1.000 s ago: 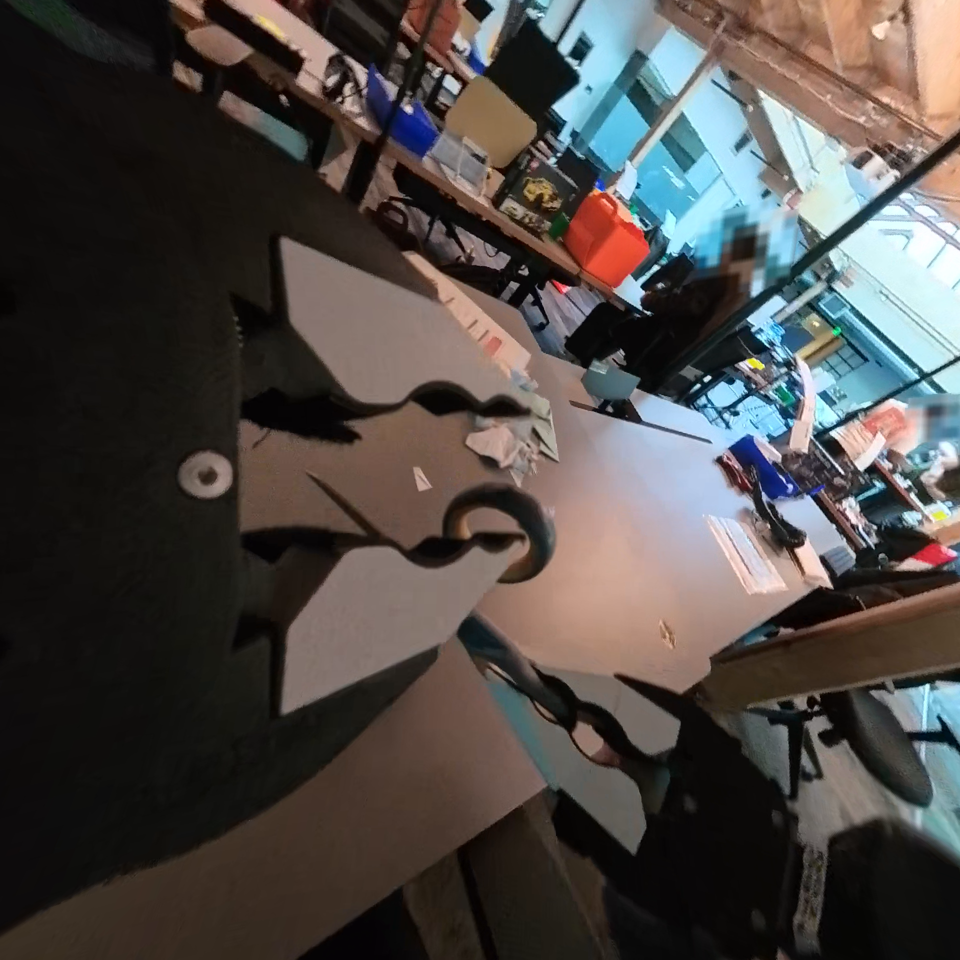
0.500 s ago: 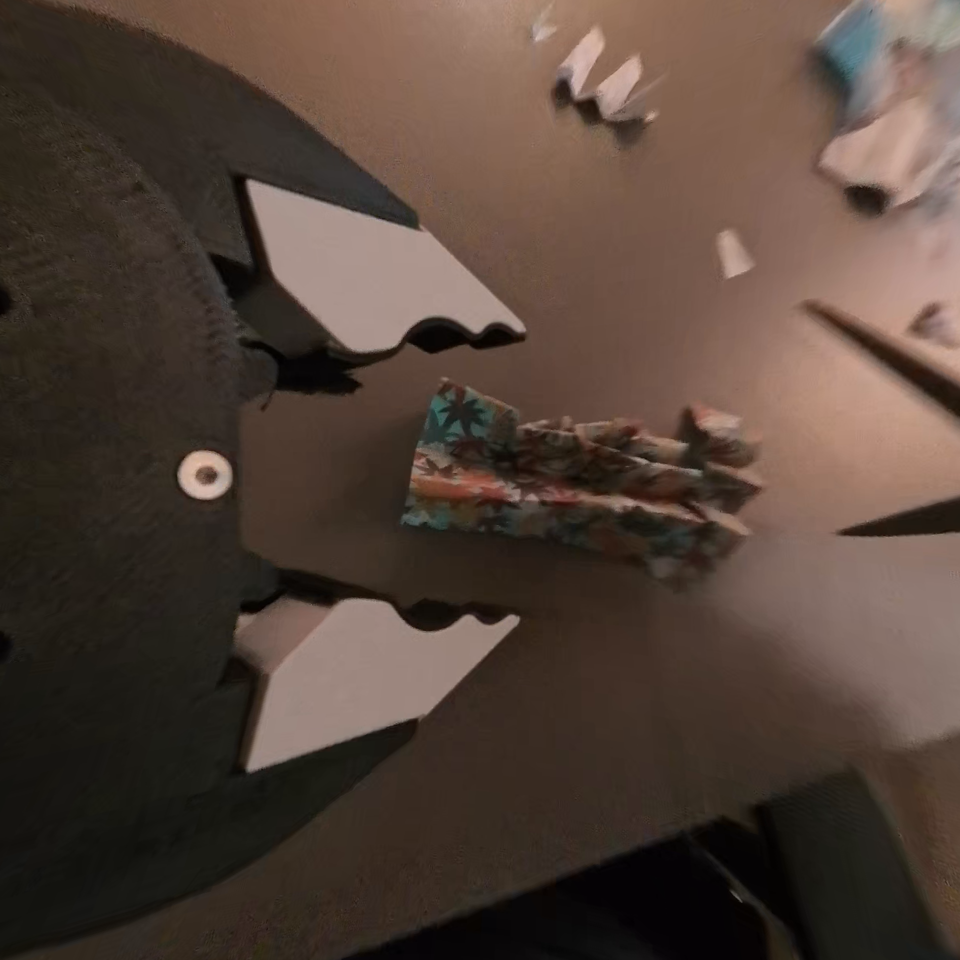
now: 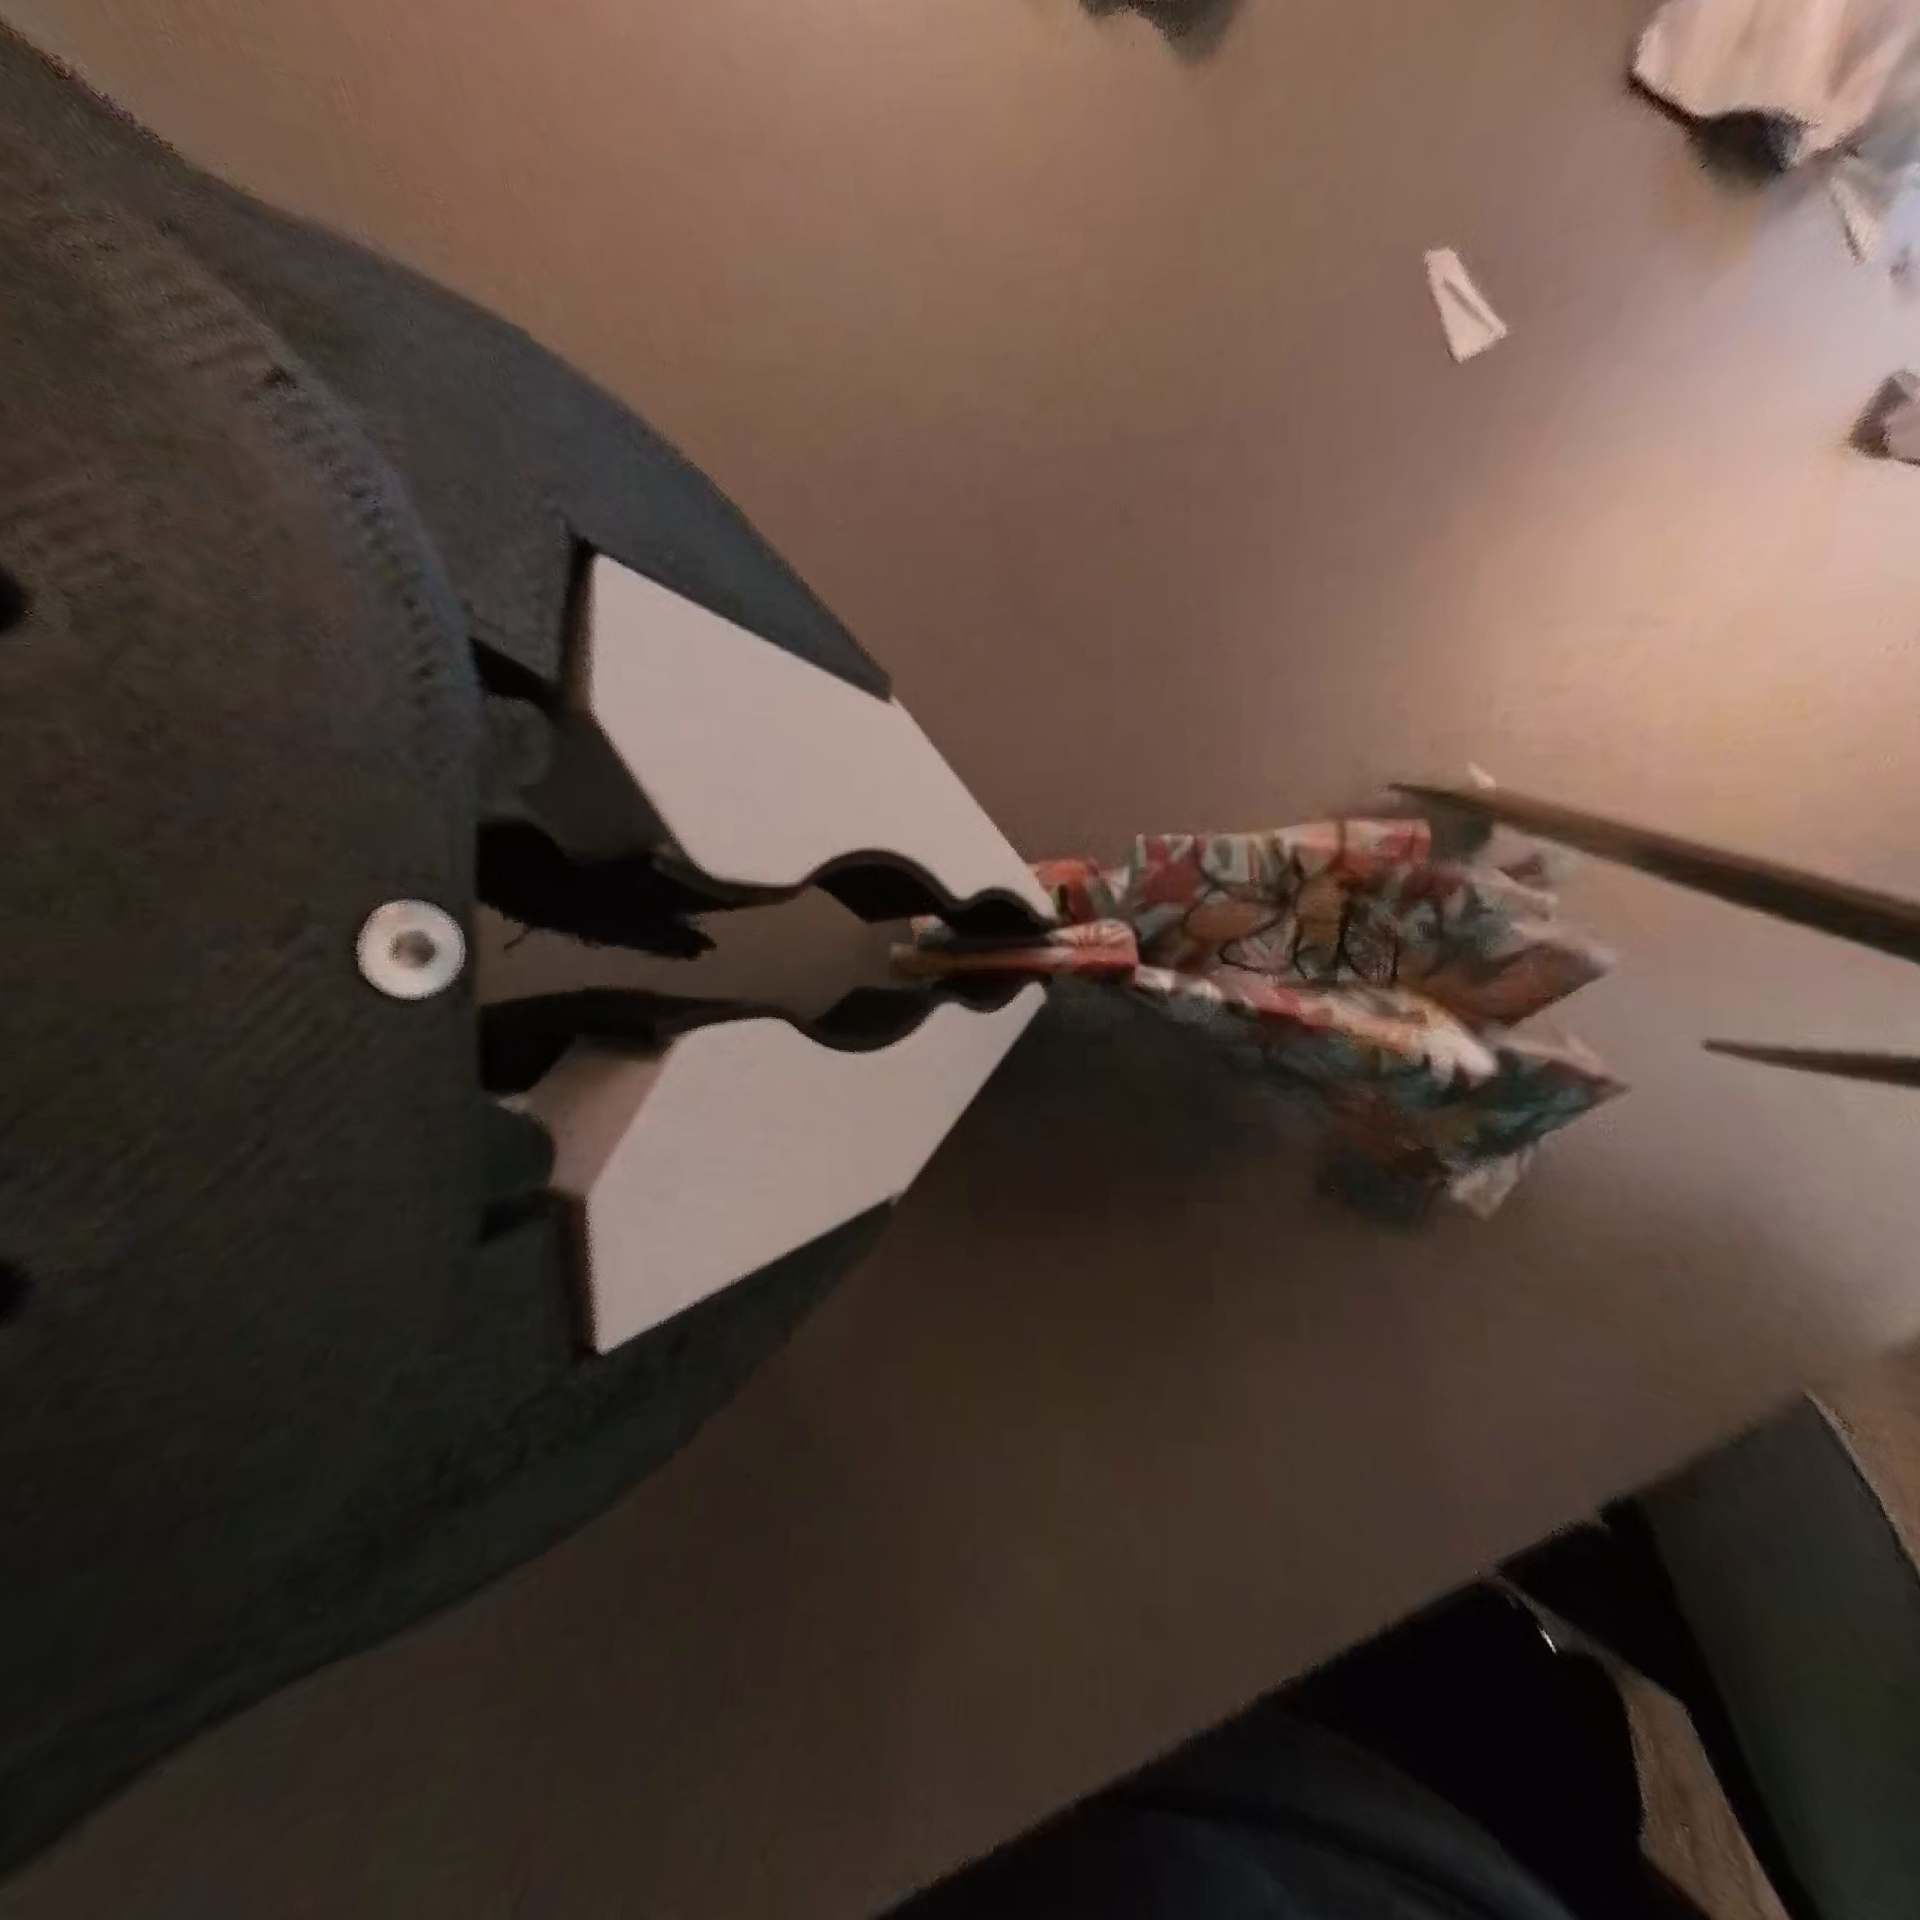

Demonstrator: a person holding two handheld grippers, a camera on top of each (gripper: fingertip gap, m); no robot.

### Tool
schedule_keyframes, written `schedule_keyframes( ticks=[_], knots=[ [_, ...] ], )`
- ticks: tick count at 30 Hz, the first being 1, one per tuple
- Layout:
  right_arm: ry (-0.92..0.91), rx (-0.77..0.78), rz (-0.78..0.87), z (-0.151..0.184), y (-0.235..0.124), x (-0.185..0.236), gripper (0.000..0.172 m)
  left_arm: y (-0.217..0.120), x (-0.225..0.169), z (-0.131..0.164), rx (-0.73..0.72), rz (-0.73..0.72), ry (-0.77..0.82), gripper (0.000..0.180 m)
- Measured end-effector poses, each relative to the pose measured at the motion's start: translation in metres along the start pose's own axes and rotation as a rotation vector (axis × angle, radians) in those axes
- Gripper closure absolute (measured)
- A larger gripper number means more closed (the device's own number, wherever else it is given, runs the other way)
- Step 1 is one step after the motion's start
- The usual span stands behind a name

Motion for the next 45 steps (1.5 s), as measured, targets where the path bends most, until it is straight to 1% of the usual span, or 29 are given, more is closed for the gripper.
schedule_keyframes(
  ticks=[2, 5, 7, 11, 12, 13, 14, 15, 17, 19, 21, 25, 27, 29, 30, 32, 33, 34, 35, 38, 45],
  knots=[
    [-0.020, 0.037, -0.072, -0.003, 0.006, -0.001, 0.172, 0.004, -0.004, -0.005, -0.003, 0.047, 0.011, 0.180],
    [-0.006, 0.083, -0.152, -0.004, 0.015, -0.004, 0.172, 0.011, -0.007, -0.006, 0.025, 0.075, 0.049, 0.180],
    [-0.003, 0.124, -0.192, 0.000, 0.020, -0.005, 0.172, 0.014, -0.009, -0.010, -0.005, 0.090, 0.071, 0.180],
    [0.019, 0.162, -0.218, 0.007, 0.025, -0.007, 0.172, 0.016, -0.011, -0.009, -0.020, 0.117, 0.040, 0.180],
    [0.025, 0.169, -0.217, 0.008, 0.025, -0.007, 0.172, 0.016, -0.011, -0.008, -0.024, 0.124, 0.023, 0.177],
    [0.027, 0.176, -0.215, 0.009, 0.025, -0.008, 0.172, 0.016, -0.011, -0.007, -0.023, 0.132, 0.008, 0.171],
    [0.028, 0.182, -0.214, 0.009, 0.025, -0.008, 0.172, 0.016, -0.012, -0.006, -0.018, 0.141, -0.007, 0.161],
    [0.033, 0.184, -0.220, 0.009, 0.024, -0.007, 0.172, 0.016, -0.012, -0.005, -0.014, 0.138, -0.029, 0.143],
    [0.040, 0.170, -0.229, 0.007, 0.024, -0.005, 0.172, 0.012, -0.013, -0.002, -0.013, 0.136, -0.059, 0.122],
    [0.033, 0.164, -0.218, 0.005, 0.023, -0.005, 0.172, 0.002, -0.013, 0.001, -0.032, 0.135, -0.083, 0.110],
    [0.025, 0.161, -0.212, 0.003, 0.022, -0.006, 0.172, -0.012, -0.012, -0.001, -0.084, 0.129, -0.117, 0.098],
    [-0.010, 0.172, -0.215, -0.006, 0.028, -0.004, 0.172, -0.047, -0.007, -0.024, -0.277, 0.083, -0.138, 0.080],
    [-0.030, 0.195, -0.231, -0.009, 0.034, -0.003, 0.172, -0.064, -0.009, -0.042, -0.400, 0.078, -0.125, 0.084],
    [-0.044, 0.216, -0.253, -0.010, 0.041, 0.000, 0.172, -0.075, -0.014, -0.056, -0.476, 0.055, -0.087, 0.099],
    [-0.052, 0.227, -0.266, -0.011, 0.044, 0.001, 0.172, -0.077, -0.017, -0.059, -0.471, 0.037, -0.063, 0.109],
    [-0.067, 0.247, -0.280, -0.011, 0.049, 0.003, 0.172, -0.077, -0.020, -0.061, -0.428, -0.018, -0.019, 0.133],
    [-0.074, 0.256, -0.284, -0.011, 0.051, 0.003, 0.172, -0.076, -0.022, -0.062, -0.406, -0.043, -0.001, 0.150],
    [-0.080, 0.265, -0.287, -0.010, 0.052, 0.002, 0.172, -0.075, -0.022, -0.061, -0.382, -0.068, 0.013, 0.171],
    [-0.083, 0.271, -0.291, -0.010, 0.054, 0.002, 0.172, -0.075, -0.021, -0.060, -0.359, -0.104, 0.023, 0.180],
    [-0.084, 0.287, -0.307, -0.009, 0.057, 0.002, 0.172, -0.075, -0.021, -0.055, -0.318, -0.111, 0.022, 0.180],
    [-0.069, 0.316, -0.327, -0.004, 0.068, -0.002, 0.172, -0.074, -0.013, -0.043, -0.312, -0.097, -0.019, 0.180]
  ],
)
Point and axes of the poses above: each gripper's, where its closed fingertips meet, y out along the fingers, z out of its underside, x = y × z across the jaws, the point moved 5 cm from there along -y, back along the fingers, and after that the axes turned 2 degrees about -y, right-handed, at the moved point
